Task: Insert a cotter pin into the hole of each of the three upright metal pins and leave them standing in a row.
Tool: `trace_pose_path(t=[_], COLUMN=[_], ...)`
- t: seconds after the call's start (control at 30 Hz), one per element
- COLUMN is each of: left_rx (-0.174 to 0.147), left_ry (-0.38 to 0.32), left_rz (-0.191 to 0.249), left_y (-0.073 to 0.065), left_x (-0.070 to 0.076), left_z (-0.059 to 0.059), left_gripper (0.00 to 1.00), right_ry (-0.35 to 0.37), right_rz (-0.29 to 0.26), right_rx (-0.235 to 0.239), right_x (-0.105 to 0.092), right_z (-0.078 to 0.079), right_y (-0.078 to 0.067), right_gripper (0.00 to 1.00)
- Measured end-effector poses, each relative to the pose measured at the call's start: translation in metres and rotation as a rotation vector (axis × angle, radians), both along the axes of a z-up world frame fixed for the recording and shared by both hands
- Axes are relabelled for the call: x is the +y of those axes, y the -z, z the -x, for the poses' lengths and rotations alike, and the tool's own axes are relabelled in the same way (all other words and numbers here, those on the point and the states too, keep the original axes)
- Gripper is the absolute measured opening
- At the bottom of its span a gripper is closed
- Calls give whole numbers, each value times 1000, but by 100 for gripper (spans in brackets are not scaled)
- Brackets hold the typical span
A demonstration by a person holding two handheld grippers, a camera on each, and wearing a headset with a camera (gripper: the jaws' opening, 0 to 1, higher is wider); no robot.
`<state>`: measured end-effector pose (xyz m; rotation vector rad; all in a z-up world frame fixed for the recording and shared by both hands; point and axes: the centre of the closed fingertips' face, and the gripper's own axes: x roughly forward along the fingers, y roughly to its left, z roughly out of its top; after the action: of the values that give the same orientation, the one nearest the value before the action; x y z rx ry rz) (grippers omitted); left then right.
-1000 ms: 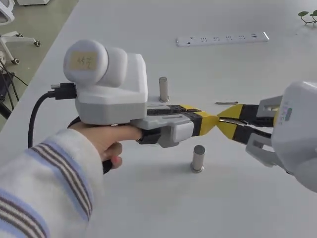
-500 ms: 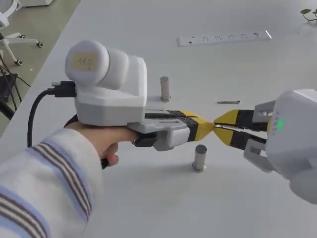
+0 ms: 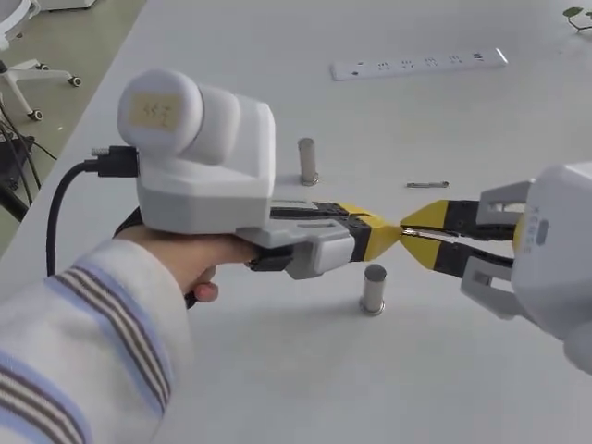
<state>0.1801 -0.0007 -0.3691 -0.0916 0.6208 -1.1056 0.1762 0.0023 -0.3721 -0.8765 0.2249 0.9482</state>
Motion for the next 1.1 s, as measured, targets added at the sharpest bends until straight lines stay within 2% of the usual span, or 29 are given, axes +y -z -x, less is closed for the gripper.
trace_pose_path(t=[0.17, 0.3, 0.43, 0.53, 0.6, 0.7, 0.8, 0.93, 1.1], left_rx=[5, 2, -4, -34, -58, -126, -178, -199, -239], left_ry=[5, 7, 0, 7, 16, 48, 72, 96, 124], left_rz=[-6, -14, -15, -22, -18, -24, -28, -25, -37], left_y=[2, 4, 4, 3, 1, -1, -3, -5, -5], left_x=[-2, -2, 0, 3, 4, 5, 6, 6, 8], left_z=[3, 4, 4, 5, 7, 9, 10, 11, 12], left_gripper=[0, 0, 0, 0, 0, 0, 0, 0, 0], right_ry=[-8, -5, -9, 17, 44, 66, 36, 14, 6], right_rz=[1, -12, -27, -43, -63, -119, -141, -156, -166], right_rx=[0, -1, 54, 123, 159, 244, 320, 374, 412], right_x=[-3, -6, -11, -18, -25, -30, -32, -35, -36], right_z=[2, 1, 3, 3, 1, 2, 5, 7, 4], right_y=[3, 1, 7, 15, 17, 20, 26, 25, 27], right_gripper=[0, 8, 12, 16, 14, 15, 17, 19, 19])
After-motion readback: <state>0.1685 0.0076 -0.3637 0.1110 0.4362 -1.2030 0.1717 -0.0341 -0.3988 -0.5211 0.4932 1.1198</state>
